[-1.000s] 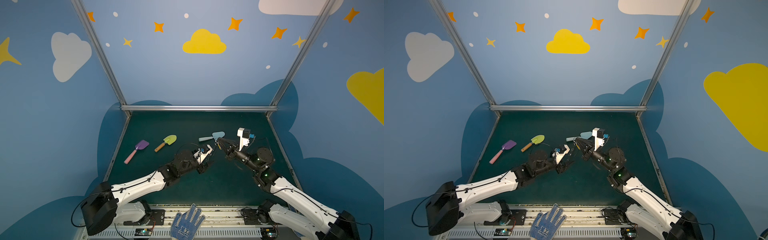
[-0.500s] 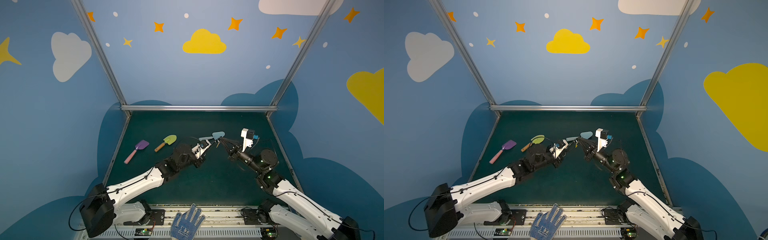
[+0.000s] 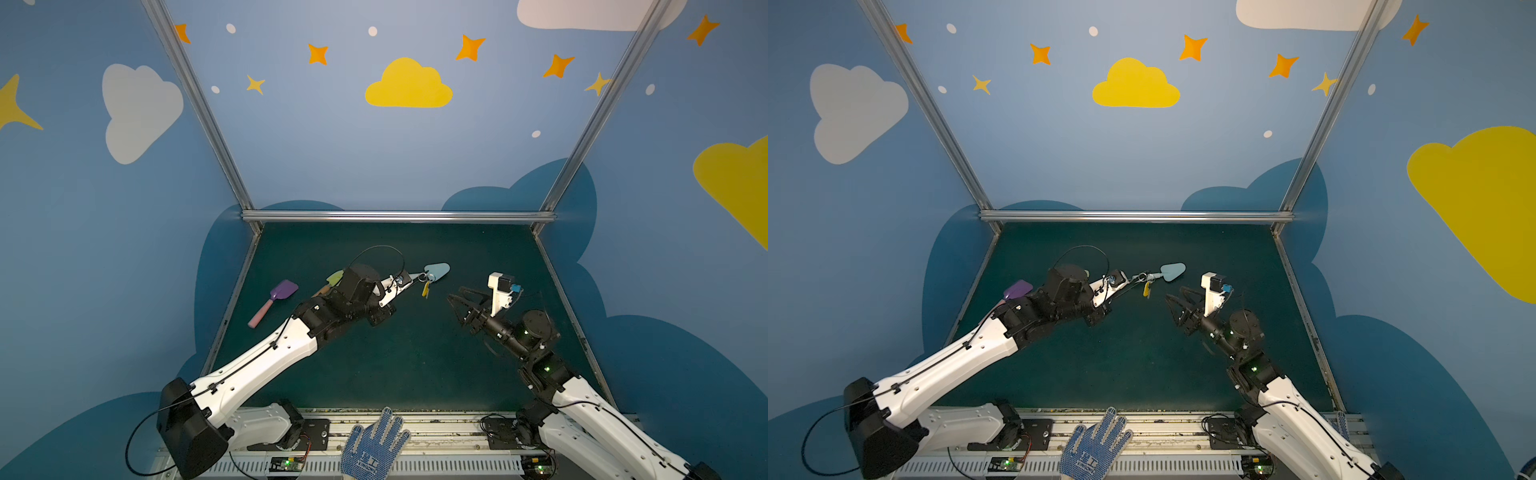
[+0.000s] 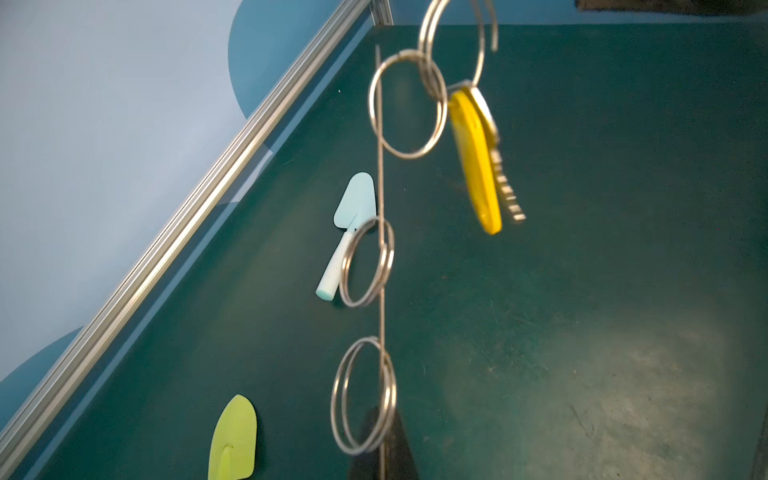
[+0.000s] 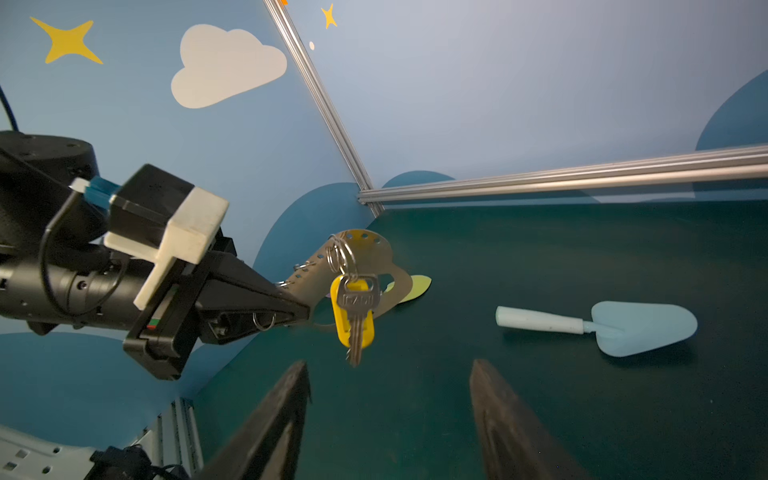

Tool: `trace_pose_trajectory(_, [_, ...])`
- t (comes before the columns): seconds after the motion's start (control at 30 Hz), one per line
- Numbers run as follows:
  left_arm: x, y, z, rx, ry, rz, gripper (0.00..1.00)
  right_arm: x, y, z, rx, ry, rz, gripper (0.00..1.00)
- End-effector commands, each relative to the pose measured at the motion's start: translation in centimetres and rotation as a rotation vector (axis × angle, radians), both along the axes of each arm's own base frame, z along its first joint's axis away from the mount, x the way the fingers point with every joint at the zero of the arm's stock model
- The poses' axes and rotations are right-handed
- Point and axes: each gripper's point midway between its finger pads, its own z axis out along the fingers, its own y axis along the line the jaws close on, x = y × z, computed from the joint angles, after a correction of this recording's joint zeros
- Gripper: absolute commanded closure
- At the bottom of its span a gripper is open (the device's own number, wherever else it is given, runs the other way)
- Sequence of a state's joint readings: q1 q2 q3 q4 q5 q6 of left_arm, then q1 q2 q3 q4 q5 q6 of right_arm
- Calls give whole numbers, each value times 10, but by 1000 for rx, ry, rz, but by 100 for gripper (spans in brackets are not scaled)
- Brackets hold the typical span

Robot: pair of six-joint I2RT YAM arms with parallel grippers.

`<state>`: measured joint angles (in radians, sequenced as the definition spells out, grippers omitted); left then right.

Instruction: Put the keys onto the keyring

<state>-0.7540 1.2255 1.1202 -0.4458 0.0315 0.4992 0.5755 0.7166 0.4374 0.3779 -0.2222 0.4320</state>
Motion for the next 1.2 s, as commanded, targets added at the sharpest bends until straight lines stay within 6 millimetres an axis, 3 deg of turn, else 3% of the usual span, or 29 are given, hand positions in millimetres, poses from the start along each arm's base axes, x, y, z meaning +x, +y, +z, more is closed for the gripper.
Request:
trace_pose_trajectory(0.0, [-12,8,-3,109,45,-49,96,0,6,-9,-41,16,35,32])
trace_pose_trajectory(0.3, [-35,-6,11,66,109,-128,96,-1,43,-4,0,-30,208,27])
trace_pose_trajectory(0.53, [-41,-13,15,44,116,-152,96,2,59,4,-33,-84,224,26])
trace_pose_trajectory(0.63, [-40,-12,15,45,114,-147,96,3,63,1,-56,-81,226,35])
trace_pose_trajectory(0.73, [-37,-9,13,57,111,-122,96,2,61,-6,-76,-70,213,57])
trace_pose_trajectory(0.87, [-31,-4,13,60,104,-88,96,-1,58,-18,-133,-49,208,68])
trace_pose_trajectory(1.1, [-24,1,17,65,89,-68,96,-10,56,-28,-190,-37,234,79])
trace_pose_trajectory(1.17, [-21,4,16,74,85,-56,96,-12,57,-29,-204,-38,245,90])
